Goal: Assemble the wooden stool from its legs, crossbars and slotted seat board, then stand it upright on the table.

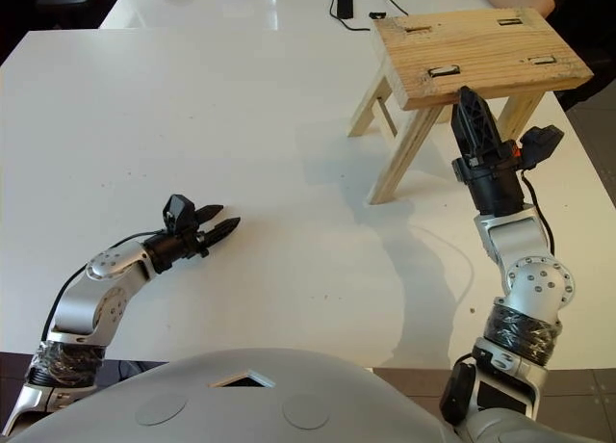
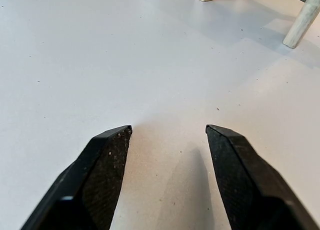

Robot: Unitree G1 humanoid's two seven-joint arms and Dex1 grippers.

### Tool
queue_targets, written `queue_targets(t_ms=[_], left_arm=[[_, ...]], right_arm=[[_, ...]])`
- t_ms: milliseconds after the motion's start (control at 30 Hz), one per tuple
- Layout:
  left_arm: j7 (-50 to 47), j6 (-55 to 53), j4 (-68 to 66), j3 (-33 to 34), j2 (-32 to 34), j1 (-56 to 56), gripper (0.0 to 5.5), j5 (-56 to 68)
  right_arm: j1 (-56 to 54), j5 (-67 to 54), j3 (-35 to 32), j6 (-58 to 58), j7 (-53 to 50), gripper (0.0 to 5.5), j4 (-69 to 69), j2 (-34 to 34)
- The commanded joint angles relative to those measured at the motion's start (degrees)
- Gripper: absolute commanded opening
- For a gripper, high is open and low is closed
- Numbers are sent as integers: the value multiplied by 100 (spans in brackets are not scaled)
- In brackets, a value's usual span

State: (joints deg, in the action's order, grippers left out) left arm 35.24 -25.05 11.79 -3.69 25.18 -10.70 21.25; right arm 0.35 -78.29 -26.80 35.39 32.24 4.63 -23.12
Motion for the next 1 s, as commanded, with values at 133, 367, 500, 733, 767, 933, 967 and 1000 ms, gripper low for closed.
queue_targets(t_ms=[133, 367, 500, 733, 767, 933, 967, 1000], left_arm=[[31, -209, -150, -100, 36, -57, 276, -86], [31, -236, -210, -51, 32, 12, 276, -100], [17, -236, -255, -49, -1, 59, 276, -116], [36, -259, -350, -61, -12, 207, 276, -131], [44, -258, -361, -58, -7, 217, 276, -132], [51, -263, -418, -44, -7, 280, 276, -145], [52, -265, -419, -39, -9, 288, 276, -139], [48, -265, -415, -34, -15, 286, 276, -134]], right_arm=[[578, 2364, 1116, -749, 613, 316, -941, -455], [162, 1463, 734, -428, 537, 316, -631, -405], [-294, 1031, 689, -192, 148, 316, -542, -94], [-904, 538, 413, -116, -515, 316, -836, 679], [-976, 484, 358, -126, -598, 316, -861, 754], [-1188, 117, 121, -84, -927, 316, -743, 1067], [-1148, -11, 83, -8, -931, 316, -634, 1098], [-1103, -172, 41, 73, -924, 316, -531, 1119]])
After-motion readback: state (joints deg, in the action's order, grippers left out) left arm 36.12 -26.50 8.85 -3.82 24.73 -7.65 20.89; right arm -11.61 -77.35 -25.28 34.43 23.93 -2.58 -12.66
